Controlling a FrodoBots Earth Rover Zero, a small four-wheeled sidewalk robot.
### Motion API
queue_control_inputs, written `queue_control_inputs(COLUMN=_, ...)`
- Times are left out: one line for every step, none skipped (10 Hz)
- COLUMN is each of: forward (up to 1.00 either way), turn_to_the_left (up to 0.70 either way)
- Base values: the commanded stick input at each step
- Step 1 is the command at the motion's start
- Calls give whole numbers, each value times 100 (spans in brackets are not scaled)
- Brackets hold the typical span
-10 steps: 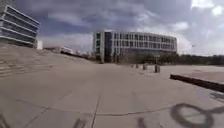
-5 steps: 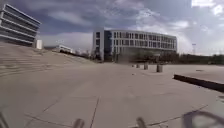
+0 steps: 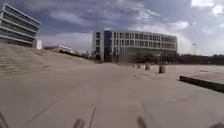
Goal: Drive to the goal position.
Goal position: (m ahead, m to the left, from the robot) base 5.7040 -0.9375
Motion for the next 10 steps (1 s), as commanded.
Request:
queue_control_inputs(forward=70, turn_to_the_left=0)
queue_control_inputs(forward=70, turn_to_the_left=0)
queue_control_inputs(forward=70, turn_to_the_left=0)
queue_control_inputs(forward=70, turn_to_the_left=0)
queue_control_inputs(forward=70, turn_to_the_left=0)
queue_control_inputs(forward=70, turn_to_the_left=0)
queue_control_inputs(forward=70, turn_to_the_left=0)
queue_control_inputs(forward=70, turn_to_the_left=0)
queue_control_inputs(forward=70, turn_to_the_left=0)
queue_control_inputs(forward=70, turn_to_the_left=0)
